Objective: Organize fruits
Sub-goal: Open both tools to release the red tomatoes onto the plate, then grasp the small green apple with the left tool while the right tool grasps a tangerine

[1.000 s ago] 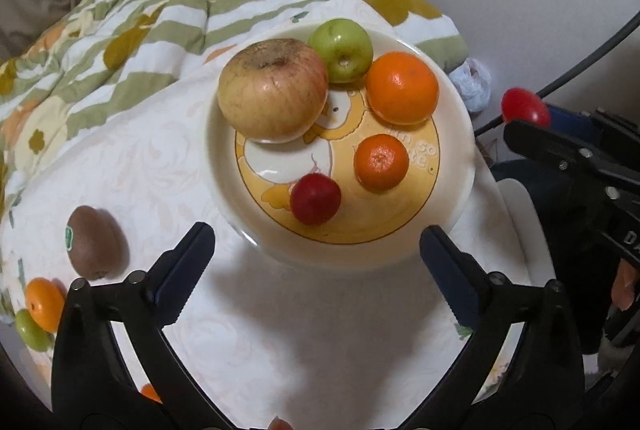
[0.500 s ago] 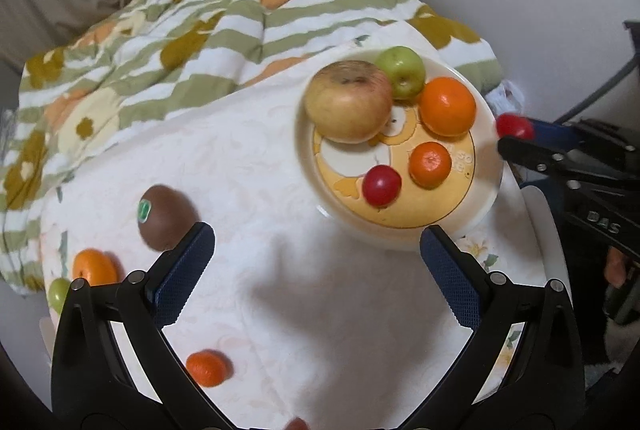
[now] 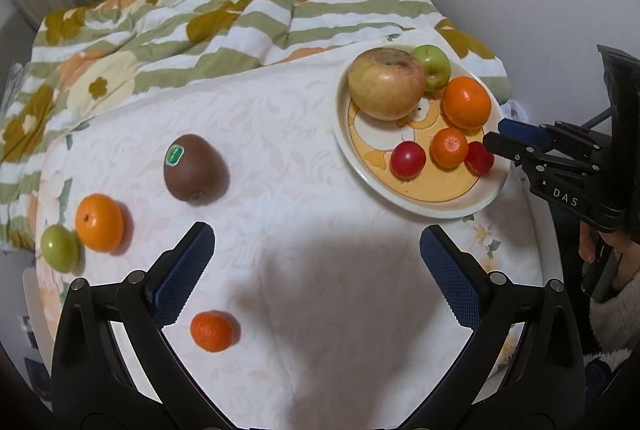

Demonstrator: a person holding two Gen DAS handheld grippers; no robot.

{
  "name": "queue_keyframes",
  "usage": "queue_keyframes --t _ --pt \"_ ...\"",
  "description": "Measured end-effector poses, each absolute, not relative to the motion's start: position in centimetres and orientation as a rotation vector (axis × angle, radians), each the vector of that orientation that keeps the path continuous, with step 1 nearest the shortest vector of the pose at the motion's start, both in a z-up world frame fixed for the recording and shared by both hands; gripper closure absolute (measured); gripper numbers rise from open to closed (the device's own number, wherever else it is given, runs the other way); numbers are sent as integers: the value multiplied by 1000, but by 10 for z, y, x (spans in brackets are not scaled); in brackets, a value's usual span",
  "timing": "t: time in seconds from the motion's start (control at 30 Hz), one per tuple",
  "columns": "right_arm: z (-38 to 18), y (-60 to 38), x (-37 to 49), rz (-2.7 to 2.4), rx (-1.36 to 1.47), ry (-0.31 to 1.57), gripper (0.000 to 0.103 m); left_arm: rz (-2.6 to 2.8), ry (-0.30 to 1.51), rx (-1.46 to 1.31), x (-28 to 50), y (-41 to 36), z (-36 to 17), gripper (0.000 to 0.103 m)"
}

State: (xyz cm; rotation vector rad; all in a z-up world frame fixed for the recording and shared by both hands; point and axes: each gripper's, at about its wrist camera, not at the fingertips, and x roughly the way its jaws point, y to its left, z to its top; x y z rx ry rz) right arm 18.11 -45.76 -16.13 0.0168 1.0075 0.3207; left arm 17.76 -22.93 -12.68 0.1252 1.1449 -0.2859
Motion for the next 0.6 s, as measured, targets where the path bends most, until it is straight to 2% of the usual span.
queue_keyframes --t 0.07,0.1,0.13,0.6 --pt "-162 -456 179 316 22 1017 47 -277 1142 116 175 -227 -126 0" --pt "-161 -456 178 320 29 1011 24 -275 1140 114 174 -225 -126 0" --pt "-159 -457 175 325 38 998 11 -270 1136 112 172 -223 -124 0" --pt "-108 -448 151 344 40 924 10 -102 1016 49 117 -168 -75 0"
